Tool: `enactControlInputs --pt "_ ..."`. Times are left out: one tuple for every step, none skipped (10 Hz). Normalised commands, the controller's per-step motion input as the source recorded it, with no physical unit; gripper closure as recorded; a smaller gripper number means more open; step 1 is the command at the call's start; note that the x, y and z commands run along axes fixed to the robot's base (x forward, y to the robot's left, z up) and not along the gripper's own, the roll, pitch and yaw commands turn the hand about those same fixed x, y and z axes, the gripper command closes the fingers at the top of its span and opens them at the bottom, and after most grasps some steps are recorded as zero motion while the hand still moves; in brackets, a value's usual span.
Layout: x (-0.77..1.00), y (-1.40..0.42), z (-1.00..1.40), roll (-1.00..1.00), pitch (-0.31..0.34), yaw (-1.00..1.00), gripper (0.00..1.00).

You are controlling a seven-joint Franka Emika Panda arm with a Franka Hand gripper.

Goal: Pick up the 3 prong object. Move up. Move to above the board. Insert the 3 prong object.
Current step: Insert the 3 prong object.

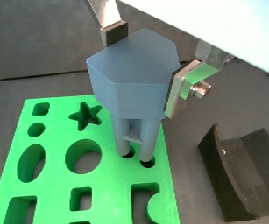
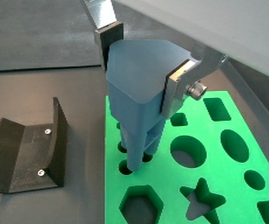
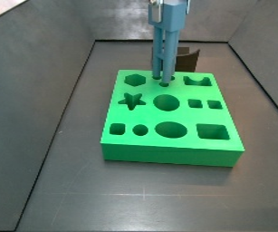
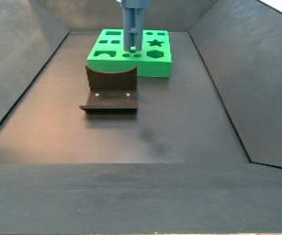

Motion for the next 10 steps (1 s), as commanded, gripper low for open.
enactControlInputs --pt "0.05 0.03 -0.15 0.02 0.0 0.05 1.0" --pt "0.06 0.02 -0.14 0.0 0.0 0.03 1.0" --pt "0.02 0.02 -0.14 0.0 0.0 0.0 1.0" --pt "0.03 0.07 -0.19 0.01 0.0 0.0 1.0" --pt "0.03 0.14 -0.14 0.0 0.0 0.0 1.0" --pt "0.0 0.13 -0.14 0.0 0.0 0.0 1.0" --pt "0.0 0.1 -0.16 0.0 0.0 0.0 1.0" --pt "0.0 0.0 -0.17 0.0 -0.019 -0.13 1.0" --pt "0.0 0.0 -0.14 0.0 -0.02 -0.16 1.0" --pt "0.0 0.0 -0.07 0.0 -0.014 -0.17 1.0"
